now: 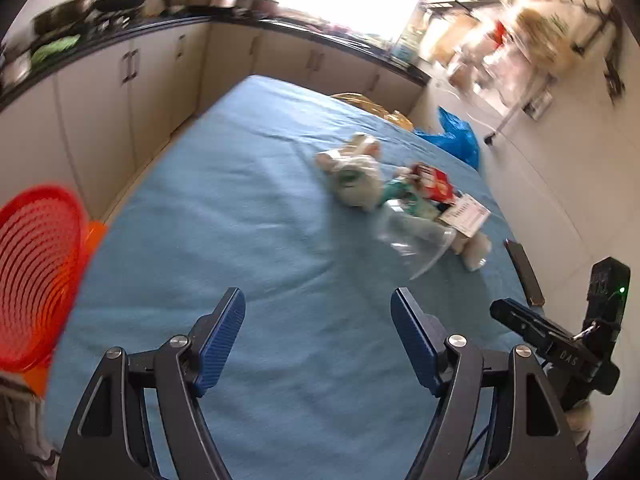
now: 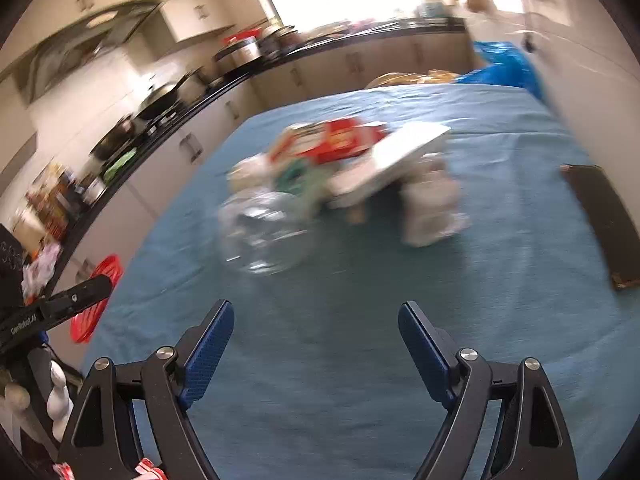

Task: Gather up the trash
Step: 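Grasp the clear plastic cup with the left tool while the right tool grasps the white plastic bag, then carry the cup and bag over the red basket and open both tools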

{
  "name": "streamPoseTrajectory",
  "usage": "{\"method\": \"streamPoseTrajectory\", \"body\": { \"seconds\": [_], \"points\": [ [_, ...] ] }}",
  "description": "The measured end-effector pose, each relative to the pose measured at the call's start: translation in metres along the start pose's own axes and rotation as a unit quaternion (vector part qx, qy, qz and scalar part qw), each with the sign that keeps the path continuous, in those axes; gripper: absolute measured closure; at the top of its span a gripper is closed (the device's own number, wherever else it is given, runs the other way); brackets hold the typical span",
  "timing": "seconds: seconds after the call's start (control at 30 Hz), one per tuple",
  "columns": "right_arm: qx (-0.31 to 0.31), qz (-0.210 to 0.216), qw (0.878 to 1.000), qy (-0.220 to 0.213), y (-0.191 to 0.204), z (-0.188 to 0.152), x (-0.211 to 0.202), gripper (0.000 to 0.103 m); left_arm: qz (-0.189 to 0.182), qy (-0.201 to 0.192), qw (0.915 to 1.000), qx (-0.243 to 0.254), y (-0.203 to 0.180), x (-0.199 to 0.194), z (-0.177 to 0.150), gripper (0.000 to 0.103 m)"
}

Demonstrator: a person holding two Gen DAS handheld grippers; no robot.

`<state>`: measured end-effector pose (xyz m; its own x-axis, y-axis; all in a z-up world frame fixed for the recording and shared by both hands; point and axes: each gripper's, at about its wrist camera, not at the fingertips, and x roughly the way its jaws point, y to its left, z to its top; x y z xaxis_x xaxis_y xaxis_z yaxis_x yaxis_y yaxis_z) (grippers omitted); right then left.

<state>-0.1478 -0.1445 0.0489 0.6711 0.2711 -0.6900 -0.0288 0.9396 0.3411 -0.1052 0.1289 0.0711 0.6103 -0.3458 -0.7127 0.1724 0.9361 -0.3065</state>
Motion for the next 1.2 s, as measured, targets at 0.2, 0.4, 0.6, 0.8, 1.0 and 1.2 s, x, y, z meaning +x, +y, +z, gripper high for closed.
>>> {"method": "streamPoseTrajectory", "body": {
  "seconds": [0.2,0.4,0.6,0.8,1.0,1.2],
  "points": [
    [0.032,-0.025,0.999,-0.016,-0.047,0.014,-0.002,0.015,0.032,-0.004,0.9944,0.100,-0.070,0.037,0.000,0.029],
    [0.023,-0.049,0.998,-0.016,-0.060,0.042,0.018,0.015,0.062,-0.010,0.9880,0.141,-0.098,0.076,0.011,0.029],
    [-0.005,-0.080,0.997,-0.006,-0.062,0.059,0.049,0.017,0.082,0.000,0.9852,0.151,-0.108,0.110,0.019,0.029],
    [-0.021,-0.097,0.995,0.003,-0.060,0.060,0.070,0.059,0.075,0.005,0.9870,0.142,-0.108,0.121,0.020,0.069],
    [-0.008,-0.088,0.996,0.004,-0.061,0.055,0.061,0.067,0.044,0.024,0.9931,0.106,-0.095,0.118,0.021,0.093],
    [0.004,-0.084,0.996,-0.001,-0.060,0.037,0.033,0.069,0.018,0.013,0.9959,0.087,-0.087,0.081,0.015,0.093]
  ]
}}
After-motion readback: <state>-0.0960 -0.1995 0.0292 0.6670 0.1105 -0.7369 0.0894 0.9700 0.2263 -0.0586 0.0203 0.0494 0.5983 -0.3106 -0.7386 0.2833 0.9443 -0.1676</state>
